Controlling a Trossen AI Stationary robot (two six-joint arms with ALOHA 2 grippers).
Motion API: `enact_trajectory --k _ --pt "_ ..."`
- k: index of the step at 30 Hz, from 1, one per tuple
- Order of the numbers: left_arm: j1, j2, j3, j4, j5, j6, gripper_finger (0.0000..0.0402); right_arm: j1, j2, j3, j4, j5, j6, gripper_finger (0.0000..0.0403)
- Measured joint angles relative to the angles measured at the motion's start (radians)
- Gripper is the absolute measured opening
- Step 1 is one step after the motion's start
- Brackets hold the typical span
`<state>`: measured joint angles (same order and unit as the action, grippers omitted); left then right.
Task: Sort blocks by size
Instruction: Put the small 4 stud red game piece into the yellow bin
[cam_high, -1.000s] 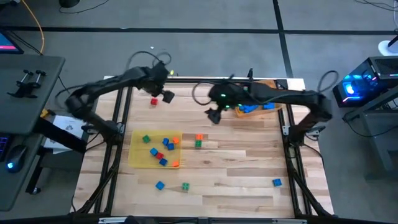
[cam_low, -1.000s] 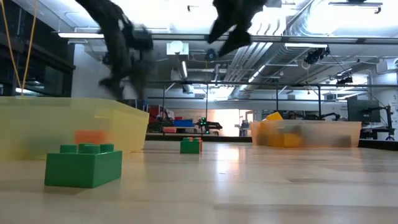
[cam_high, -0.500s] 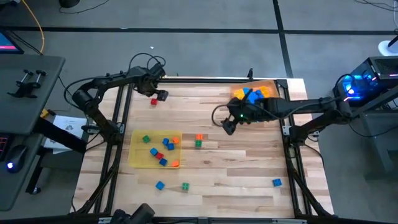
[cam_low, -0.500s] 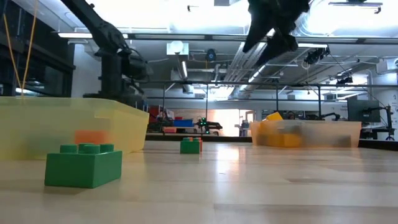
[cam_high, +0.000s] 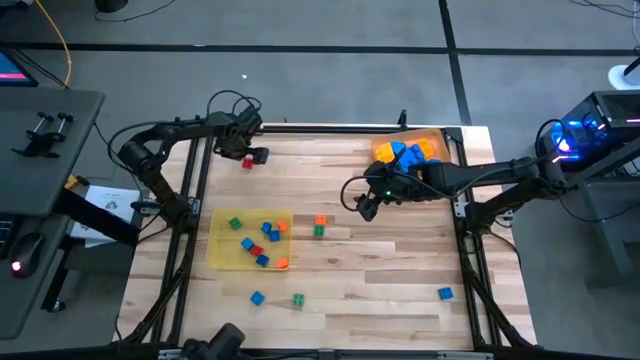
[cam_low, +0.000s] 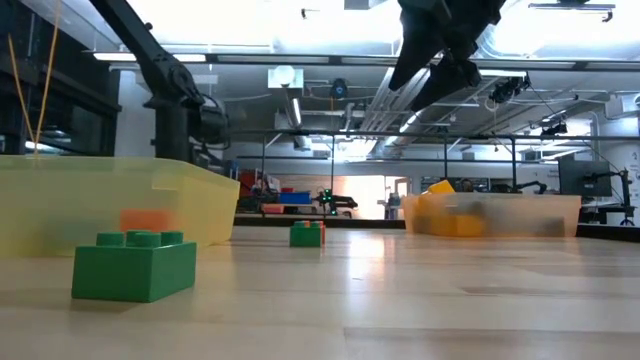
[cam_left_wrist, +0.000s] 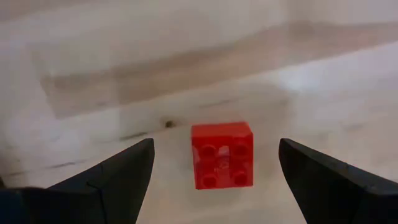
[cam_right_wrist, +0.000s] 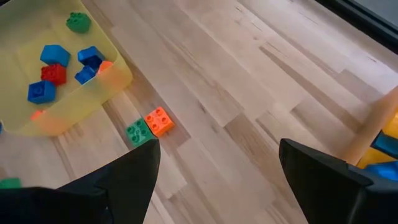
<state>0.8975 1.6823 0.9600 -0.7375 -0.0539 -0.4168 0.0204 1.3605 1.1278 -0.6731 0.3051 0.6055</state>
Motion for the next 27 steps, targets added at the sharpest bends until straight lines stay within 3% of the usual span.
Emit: enact_trajectory --k 11,15,19,22,27 --pt "-0.032 0.070 0.005 0.010 -0.007 0.010 0.0299 0.000 0.000 0.000 0.001 0.000 0.006 0.0325" --pt "-0.038 0.068 0.004 0.019 -0.002 0.010 0.0226 0.000 0.000 0.000 0.002 0.000 0.007 0.0325" --pt "-0.041 0.060 0.003 0.023 0.008 0.026 0.0106 0.000 0.000 0.000 0.004 0.000 0.007 0.0325" --pt "-0.046 0.039 -0.002 0.028 0.027 0.037 0.0096 0.000 0.000 0.000 0.004 0.000 0.007 0.0325" --pt "-0.084 -0.081 -0.002 0.031 0.239 0.125 0.0096 0.000 0.000 0.000 0.005 0.000 -0.018 0.0325"
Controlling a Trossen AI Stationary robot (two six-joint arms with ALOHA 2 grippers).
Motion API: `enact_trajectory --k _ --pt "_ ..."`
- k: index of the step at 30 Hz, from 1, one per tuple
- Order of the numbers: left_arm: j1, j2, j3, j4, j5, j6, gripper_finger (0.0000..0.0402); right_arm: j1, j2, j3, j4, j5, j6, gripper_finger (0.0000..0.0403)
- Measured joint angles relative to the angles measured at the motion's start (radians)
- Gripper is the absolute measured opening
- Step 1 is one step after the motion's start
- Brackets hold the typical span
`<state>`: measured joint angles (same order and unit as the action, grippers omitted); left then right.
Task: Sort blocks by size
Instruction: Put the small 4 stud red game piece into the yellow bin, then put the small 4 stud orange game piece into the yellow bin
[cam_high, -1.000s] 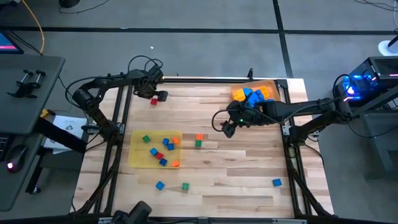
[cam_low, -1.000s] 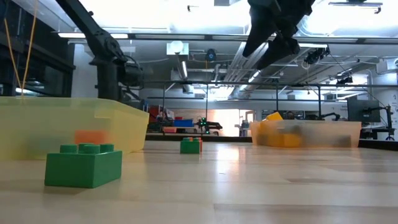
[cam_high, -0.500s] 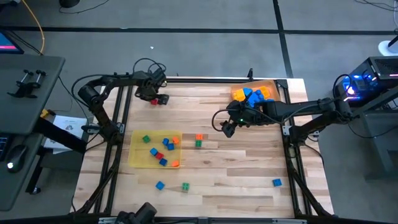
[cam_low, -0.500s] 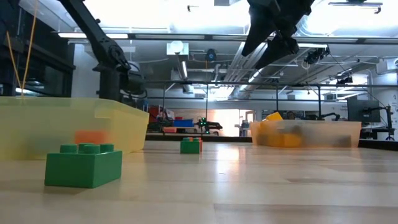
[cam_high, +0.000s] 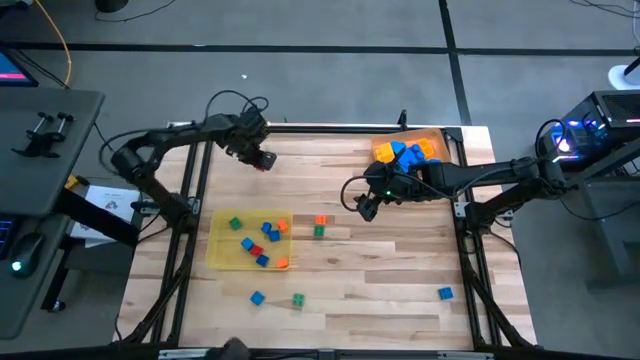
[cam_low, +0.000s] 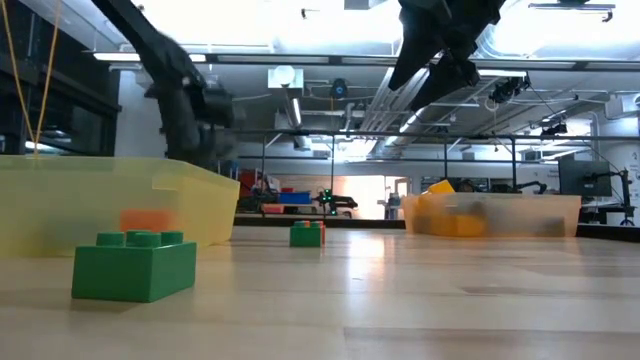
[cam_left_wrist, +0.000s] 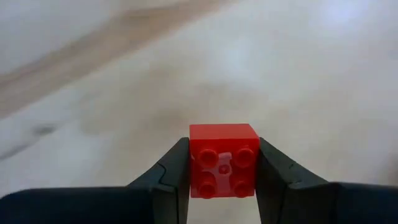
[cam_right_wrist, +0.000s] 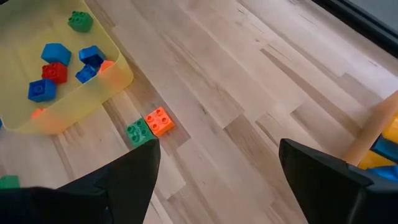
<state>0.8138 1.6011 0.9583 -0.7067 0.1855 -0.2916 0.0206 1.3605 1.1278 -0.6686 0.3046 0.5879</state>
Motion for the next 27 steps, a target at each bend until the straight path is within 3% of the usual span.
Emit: enact_trajectory --k 4,10,17,21,27 --pt "-0.140 -0.185 0.001 -0.048 0.160 0.065 0.0096 -0.001 0.000 0.000 0.000 0.020 -0.031 0.0325" --pt "-0.514 -0.452 0.002 -0.233 0.160 -0.065 0.0096 -0.001 0.000 0.000 0.000 0.063 -0.056 0.0325" --pt "-0.974 -0.563 0.002 -0.356 -0.087 -0.371 0.0097 -0.003 0.001 0.000 0.000 0.062 -0.072 0.0325" --pt "-1.068 -0.529 0.002 -0.334 -0.121 -0.455 0.0153 -0.003 0.001 0.000 0.000 0.062 -0.072 0.0325" --pt "-1.032 -0.463 0.002 -0.342 -0.065 -0.410 0.0262 -0.003 0.001 0.000 0.040 -0.002 -0.072 0.0325"
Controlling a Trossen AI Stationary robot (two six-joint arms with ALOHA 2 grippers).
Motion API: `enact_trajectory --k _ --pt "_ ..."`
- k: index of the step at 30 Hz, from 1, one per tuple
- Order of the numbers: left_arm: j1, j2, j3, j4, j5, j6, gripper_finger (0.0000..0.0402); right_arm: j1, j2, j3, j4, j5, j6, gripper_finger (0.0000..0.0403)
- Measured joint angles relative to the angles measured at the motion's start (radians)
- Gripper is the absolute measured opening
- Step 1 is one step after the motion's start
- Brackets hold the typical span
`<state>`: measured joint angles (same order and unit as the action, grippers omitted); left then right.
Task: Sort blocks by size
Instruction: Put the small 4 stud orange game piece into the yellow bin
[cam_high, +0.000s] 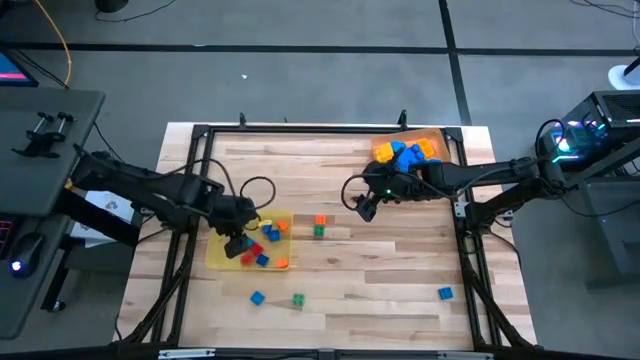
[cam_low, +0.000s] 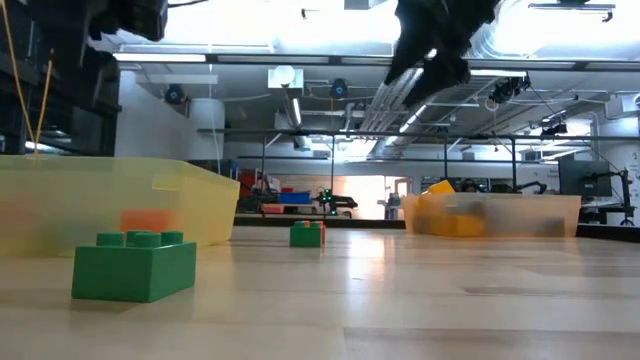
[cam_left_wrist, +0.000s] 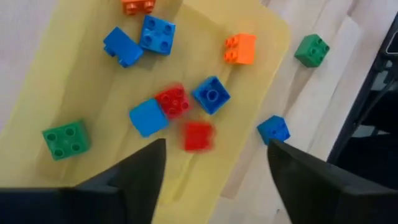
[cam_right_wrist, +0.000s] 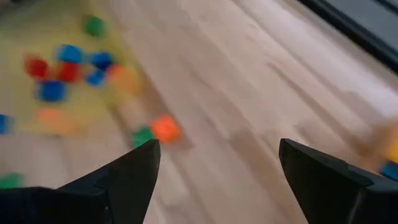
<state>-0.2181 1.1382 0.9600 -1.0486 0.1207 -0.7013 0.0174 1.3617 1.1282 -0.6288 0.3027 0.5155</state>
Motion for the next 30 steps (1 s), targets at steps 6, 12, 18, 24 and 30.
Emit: enact_trajectory --k 6,12,18,24,30 --pt "0.115 -0.017 0.000 0.103 0.026 0.083 0.0304 0.000 0.110 0.002 0.315 -0.190 -0.125 0.0325" --pt "0.118 -0.174 0.001 0.440 -0.109 -0.060 0.0306 0.000 0.351 0.028 0.468 -0.227 -0.151 0.0325" --pt "0.058 -0.299 0.001 0.462 -0.321 -0.158 0.0307 0.043 0.502 0.118 0.447 -0.169 -0.217 0.0309" --pt "0.016 -0.370 0.001 0.456 -0.340 -0.082 0.0307 0.062 0.518 0.170 0.236 -0.060 -0.172 0.0133" --pt "-0.011 -0.439 0.001 0.409 -0.295 0.058 0.0307 0.052 0.529 0.155 0.298 -0.078 0.021 0.0016"
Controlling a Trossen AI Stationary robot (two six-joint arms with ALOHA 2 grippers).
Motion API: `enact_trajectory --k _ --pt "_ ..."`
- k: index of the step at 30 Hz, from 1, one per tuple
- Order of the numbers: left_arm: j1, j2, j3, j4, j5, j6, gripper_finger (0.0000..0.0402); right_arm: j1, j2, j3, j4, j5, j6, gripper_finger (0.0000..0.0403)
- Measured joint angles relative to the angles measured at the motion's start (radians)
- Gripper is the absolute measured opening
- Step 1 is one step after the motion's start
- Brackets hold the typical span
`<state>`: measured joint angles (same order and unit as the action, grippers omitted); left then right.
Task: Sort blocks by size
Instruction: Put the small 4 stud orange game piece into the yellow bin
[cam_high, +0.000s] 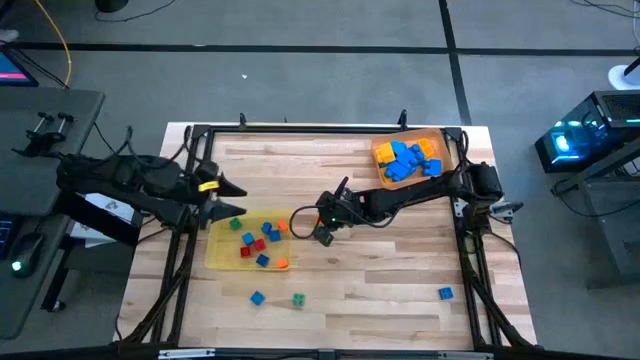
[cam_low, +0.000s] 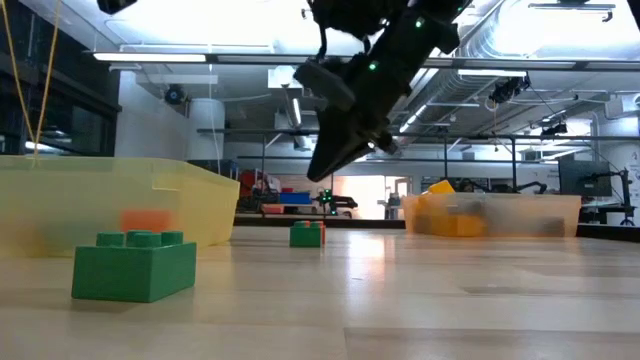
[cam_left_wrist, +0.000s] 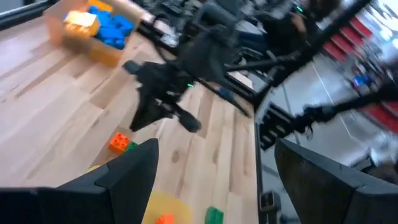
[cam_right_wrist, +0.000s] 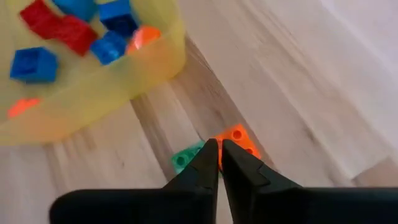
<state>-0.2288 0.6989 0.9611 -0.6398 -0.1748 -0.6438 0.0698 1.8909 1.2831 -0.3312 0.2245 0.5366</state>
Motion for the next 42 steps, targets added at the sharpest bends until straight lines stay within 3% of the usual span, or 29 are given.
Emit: enact_trajectory --k 9,15,27,37,42 --pt "-0.009 -0.118 0.000 -0.014 -0.001 0.098 0.0307 -0.039 0.080 0.021 0.012 -0.095 0.234 0.0002" --pt "-0.009 -0.133 0.000 -0.013 -0.054 0.096 0.0307 -0.043 0.095 0.020 0.010 -0.129 0.251 0.0001" --pt "-0.008 -0.070 0.000 0.001 -0.144 0.052 0.0307 -0.091 0.113 0.021 -0.008 -0.013 0.269 0.0000" --pt "-0.008 -0.039 0.000 0.007 -0.141 0.050 0.0307 -0.120 -0.075 0.021 0.002 -0.102 0.066 0.0002" --pt "-0.008 -0.039 0.000 0.000 -0.140 0.051 0.0307 -0.145 -0.070 0.021 -0.028 -0.234 -0.117 0.0066"
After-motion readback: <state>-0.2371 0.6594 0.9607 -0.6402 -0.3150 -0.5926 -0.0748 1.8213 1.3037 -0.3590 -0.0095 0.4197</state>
